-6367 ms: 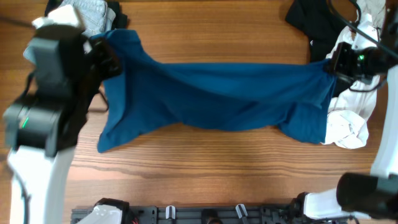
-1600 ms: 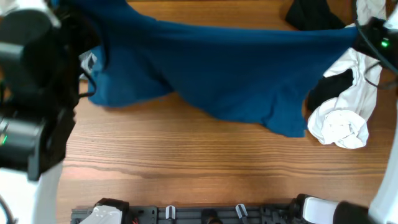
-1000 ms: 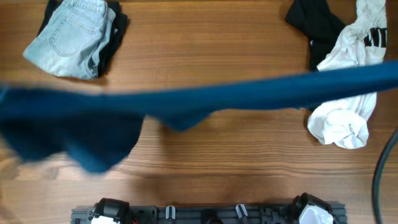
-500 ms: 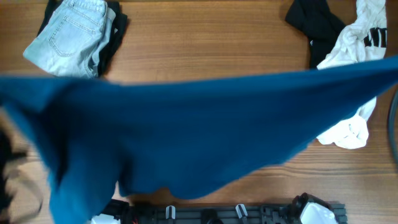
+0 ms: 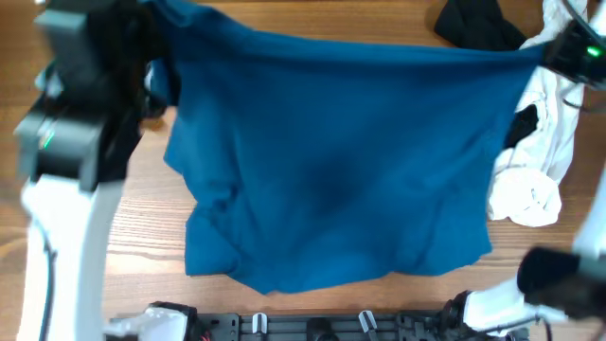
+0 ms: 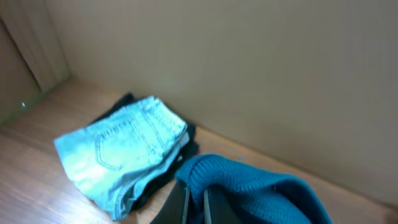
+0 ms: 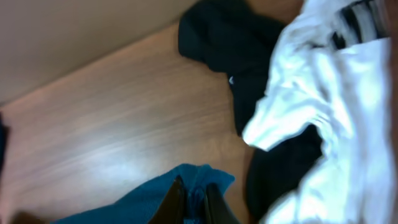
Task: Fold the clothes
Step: 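Lift the teal shirt with both grippers and swing it down flat, then lay the shirt on the table and pull both grippers outward to spread it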
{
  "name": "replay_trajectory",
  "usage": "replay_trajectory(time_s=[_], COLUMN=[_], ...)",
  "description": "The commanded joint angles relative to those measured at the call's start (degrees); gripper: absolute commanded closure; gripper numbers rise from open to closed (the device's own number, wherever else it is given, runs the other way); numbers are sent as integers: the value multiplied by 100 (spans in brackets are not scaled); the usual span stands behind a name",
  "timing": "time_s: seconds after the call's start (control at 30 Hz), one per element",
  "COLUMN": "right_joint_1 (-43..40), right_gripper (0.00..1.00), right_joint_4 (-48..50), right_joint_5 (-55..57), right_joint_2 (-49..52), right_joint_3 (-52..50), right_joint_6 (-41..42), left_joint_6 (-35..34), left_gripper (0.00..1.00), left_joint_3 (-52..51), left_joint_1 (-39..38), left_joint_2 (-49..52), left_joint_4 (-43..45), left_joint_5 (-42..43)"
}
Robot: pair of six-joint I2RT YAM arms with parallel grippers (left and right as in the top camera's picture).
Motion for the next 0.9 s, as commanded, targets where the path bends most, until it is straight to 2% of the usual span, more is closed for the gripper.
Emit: replay_trajectory(time_s=[0.0,0.1,0.2,0.4,0.63,0.87], right_joint_1=[227,334,369,369,369,367], right_gripper=[96,96,96,96,96,96], right_joint_4=[566,1287,2006,2468,2118,1250], right_joint_5=[190,192,210,269,225,-22], right_joint_2=[907,1572,2194,2546,2371,1971], right_joint_3=[-4,-4,-4,-4,-2,-2], right_joint_6=[13,37,210,297,155,0], left_joint_6=[90,92,92,85,74,76], left_gripper=[96,96,96,96,96,96], left_joint_3=[7,7,7,7,9,9], left_joint_1=[116,120,120,120,120,120], left_joint_2=[885,1609,2446,3377,3338,2583], left_joint_4=[409,1080,2107,3099,2745,1484], left_joint_5=[-280,-282,-282,-280,-280,136])
